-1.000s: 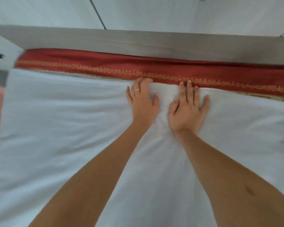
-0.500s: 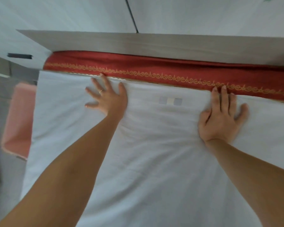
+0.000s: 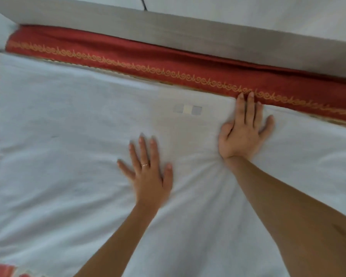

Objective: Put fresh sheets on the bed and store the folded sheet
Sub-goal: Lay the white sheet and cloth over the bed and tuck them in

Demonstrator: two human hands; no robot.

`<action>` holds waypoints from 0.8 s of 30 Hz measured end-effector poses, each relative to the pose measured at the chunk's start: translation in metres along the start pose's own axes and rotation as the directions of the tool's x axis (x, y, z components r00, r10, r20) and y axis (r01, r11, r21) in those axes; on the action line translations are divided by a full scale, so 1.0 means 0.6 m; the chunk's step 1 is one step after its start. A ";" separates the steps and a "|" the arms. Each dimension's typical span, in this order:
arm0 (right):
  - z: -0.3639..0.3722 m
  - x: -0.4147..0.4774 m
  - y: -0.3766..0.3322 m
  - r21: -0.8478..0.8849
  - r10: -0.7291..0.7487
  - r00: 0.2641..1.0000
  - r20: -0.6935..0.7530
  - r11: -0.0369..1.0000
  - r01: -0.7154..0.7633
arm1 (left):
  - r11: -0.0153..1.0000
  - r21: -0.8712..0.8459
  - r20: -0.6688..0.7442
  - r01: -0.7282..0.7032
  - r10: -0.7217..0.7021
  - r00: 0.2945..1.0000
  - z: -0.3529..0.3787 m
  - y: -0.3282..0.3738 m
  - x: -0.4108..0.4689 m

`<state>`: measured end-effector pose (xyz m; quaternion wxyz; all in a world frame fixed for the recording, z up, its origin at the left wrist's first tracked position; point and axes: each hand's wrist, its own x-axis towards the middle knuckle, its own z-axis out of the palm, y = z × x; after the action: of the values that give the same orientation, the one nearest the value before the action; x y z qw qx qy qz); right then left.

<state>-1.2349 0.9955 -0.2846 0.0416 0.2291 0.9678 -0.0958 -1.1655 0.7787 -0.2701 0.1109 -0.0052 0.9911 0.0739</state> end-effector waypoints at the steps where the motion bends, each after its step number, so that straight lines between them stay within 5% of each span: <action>1: 0.002 0.000 -0.002 0.004 0.003 1.000 -0.004 1.000 -0.003 | 0.999 0.045 -0.003 -0.003 0.003 1.000 0.015 0.002 -0.004; 12: -0.004 0.001 -0.006 -0.001 0.004 0.999 0.049 1.000 -0.004 | 0.997 0.073 -0.041 -0.008 0.011 0.999 0.032 0.003 0.014; 18: -0.025 -0.112 -0.031 -0.063 -0.242 0.959 0.147 0.965 0.253 | 0.999 0.013 -0.030 0.037 -0.036 0.999 0.022 0.008 -0.012; 20: -0.019 -0.240 -0.042 0.019 -0.474 0.868 0.145 0.879 0.476 | 0.999 -0.029 -0.026 0.017 -0.018 0.999 0.008 0.005 -0.006; 22: -0.014 -0.390 0.021 0.070 -0.681 0.690 0.247 0.722 0.688 | 0.993 -0.099 -0.078 0.069 -0.077 0.994 -0.008 0.002 -0.028; 24: -0.007 -0.481 0.143 0.035 -0.734 0.562 0.381 0.619 0.785 | 0.910 -0.167 -0.114 0.379 -0.400 0.910 -0.014 -0.021 -0.074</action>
<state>-0.9387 0.9459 -0.2587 0.1875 -0.2357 0.9504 -0.0772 -1.1239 0.7646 -0.2543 0.0503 -0.2163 0.9677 0.1195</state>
